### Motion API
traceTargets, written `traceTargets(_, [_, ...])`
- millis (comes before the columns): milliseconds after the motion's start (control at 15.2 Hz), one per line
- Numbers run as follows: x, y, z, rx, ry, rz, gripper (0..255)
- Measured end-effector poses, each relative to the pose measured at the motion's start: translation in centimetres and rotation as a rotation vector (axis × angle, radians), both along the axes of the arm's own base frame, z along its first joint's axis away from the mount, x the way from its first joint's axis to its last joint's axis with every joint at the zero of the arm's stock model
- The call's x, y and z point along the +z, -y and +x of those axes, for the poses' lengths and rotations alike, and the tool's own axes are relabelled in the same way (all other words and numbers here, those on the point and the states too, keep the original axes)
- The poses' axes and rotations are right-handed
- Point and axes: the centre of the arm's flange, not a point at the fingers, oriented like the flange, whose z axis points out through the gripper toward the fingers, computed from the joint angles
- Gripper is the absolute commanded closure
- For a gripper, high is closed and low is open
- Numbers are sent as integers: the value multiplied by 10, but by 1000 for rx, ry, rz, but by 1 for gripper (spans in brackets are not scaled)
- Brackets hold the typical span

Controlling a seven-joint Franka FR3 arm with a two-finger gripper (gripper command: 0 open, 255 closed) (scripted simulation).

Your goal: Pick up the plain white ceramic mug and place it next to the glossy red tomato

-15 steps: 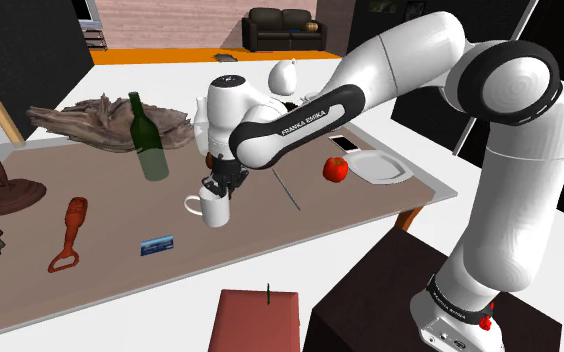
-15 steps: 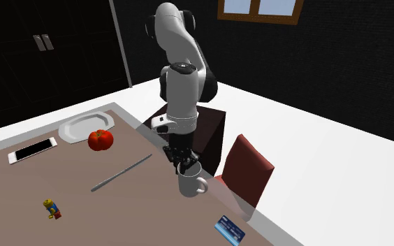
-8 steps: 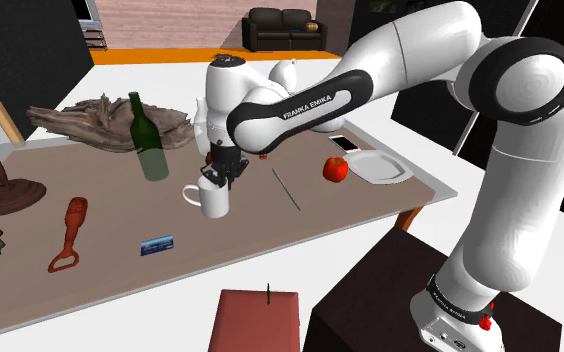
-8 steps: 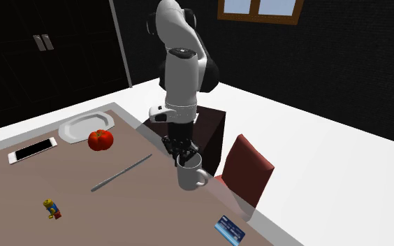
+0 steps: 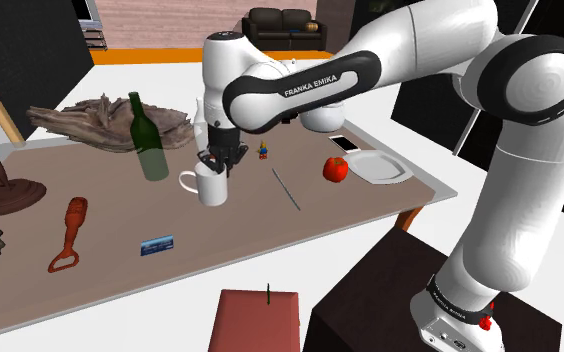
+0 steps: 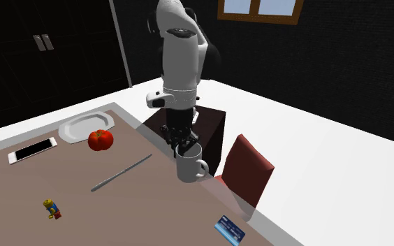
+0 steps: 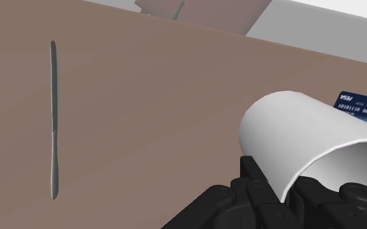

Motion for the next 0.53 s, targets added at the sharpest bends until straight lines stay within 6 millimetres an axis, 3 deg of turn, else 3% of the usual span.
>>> traceTargets(528, [43, 1, 0, 0, 0, 0, 255])
